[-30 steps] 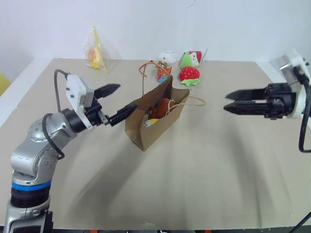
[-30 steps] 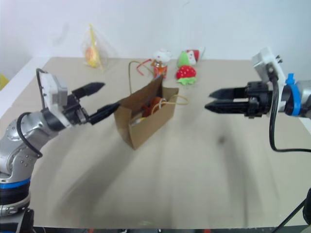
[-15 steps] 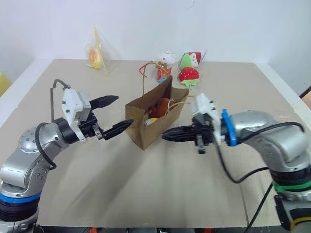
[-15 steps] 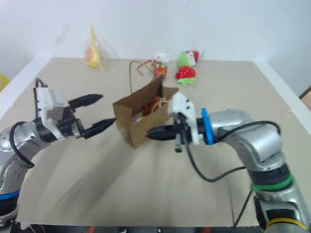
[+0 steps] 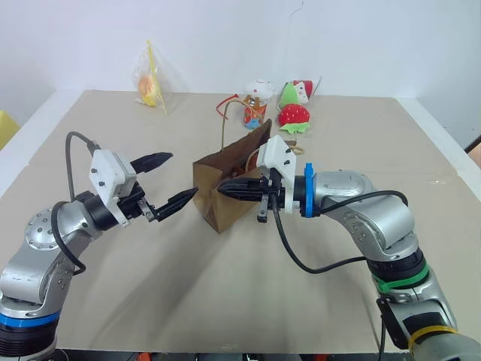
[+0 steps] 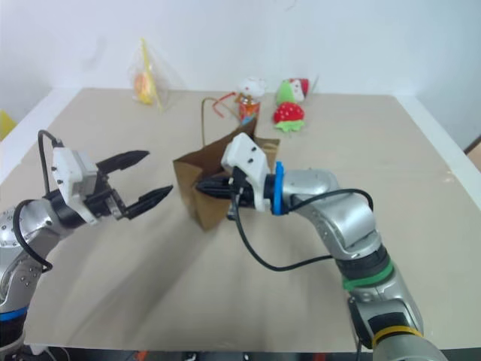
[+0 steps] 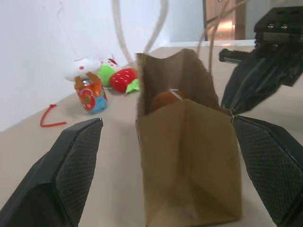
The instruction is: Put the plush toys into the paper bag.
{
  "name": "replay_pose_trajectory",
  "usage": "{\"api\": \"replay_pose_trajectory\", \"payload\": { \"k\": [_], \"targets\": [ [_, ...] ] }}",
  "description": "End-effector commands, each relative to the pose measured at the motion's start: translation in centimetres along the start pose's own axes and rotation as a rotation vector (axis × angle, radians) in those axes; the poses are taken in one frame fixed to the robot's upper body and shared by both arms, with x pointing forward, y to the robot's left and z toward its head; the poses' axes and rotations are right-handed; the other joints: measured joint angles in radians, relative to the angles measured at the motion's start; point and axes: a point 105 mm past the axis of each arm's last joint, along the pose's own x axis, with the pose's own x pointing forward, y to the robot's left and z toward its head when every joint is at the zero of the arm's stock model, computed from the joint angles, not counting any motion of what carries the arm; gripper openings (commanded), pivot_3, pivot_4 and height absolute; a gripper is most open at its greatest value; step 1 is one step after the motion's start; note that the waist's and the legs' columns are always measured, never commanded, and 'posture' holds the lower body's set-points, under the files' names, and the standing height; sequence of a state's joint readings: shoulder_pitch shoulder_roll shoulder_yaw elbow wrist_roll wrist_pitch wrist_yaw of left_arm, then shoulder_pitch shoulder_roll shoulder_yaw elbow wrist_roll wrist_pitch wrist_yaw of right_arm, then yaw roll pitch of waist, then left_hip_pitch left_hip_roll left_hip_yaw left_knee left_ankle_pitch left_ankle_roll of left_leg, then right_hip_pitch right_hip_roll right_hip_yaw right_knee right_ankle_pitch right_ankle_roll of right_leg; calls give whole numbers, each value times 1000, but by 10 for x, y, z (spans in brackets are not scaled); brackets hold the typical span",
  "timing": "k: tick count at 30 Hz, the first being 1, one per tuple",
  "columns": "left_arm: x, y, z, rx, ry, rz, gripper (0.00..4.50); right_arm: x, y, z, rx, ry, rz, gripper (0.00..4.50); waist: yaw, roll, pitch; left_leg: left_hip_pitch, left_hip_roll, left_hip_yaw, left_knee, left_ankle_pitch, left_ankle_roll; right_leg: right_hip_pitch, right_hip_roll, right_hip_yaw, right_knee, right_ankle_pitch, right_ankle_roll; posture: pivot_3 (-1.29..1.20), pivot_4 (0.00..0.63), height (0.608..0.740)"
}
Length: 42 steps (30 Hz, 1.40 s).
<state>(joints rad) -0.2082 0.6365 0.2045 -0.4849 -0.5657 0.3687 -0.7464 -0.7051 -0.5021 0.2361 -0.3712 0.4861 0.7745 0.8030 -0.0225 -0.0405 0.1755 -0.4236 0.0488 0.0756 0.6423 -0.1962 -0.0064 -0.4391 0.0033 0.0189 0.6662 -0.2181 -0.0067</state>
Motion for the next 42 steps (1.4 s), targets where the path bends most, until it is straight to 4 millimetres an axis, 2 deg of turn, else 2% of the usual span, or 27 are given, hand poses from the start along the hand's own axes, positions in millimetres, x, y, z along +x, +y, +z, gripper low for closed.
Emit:
{"api": "replay_pose_trajectory", "payload": {
  "k": [1, 12, 19, 25, 28, 37, 42],
  "targets": [
    [3, -1, 12, 46, -42, 5, 4500, 1, 5, 10, -35, -36, 10, 29, 0, 0, 0, 0, 0, 0, 0, 0, 0, 0, 0, 0, 0, 0, 0, 0, 150, 740],
    [5, -17, -4, -94, 14, -126, 4500, 10, 5, 7, -44, -36, 14, 29, -1, 0, 0, 0, 1, 0, 0, 0, 0, 0, 2, 0, 0, 0, 0, 0, 150, 740],
    [12, 2, -11, 13, 22, -49, 4500, 10, -3, 5, -60, -32, -8, 29, 0, 0, 0, 0, 1, 0, 0, 0, 0, 0, 2, 0, 0, 0, -1, 0, 150, 740],
    [14, 4, -13, 80, 11, -5, 4500, 8, -6, 3, -68, -25, -21, 29, 0, 0, 0, 0, 1, 1, -1, 0, 0, -1, 2, 0, 0, 0, -1, 0, 150, 740],
    [15, 2, -14, 45, -6, -14, 4500, 9, -6, 3, -70, -28, -22, 29, -1, 0, 0, 0, 1, 1, -1, 0, 0, -1, 2, 0, 0, 0, -1, 0, 150, 740],
    [19, 3, -15, -205, -30, -46, 4500, 9, -7, 2, -90, -19, -21, 29, -1, 0, 0, 0, 1, 0, -1, 0, 0, -1, 3, 0, 0, 0, -1, 0, 150, 740],
    [22, 9, -17, -206, -27, -31, 4500, 7, -9, 2, -97, -12, -28, 29, 0, 0, 0, 0, 1, 1, -1, 0, 0, -1, 3, 0, 0, 0, -1, 0, 150, 740]
  ]
}}
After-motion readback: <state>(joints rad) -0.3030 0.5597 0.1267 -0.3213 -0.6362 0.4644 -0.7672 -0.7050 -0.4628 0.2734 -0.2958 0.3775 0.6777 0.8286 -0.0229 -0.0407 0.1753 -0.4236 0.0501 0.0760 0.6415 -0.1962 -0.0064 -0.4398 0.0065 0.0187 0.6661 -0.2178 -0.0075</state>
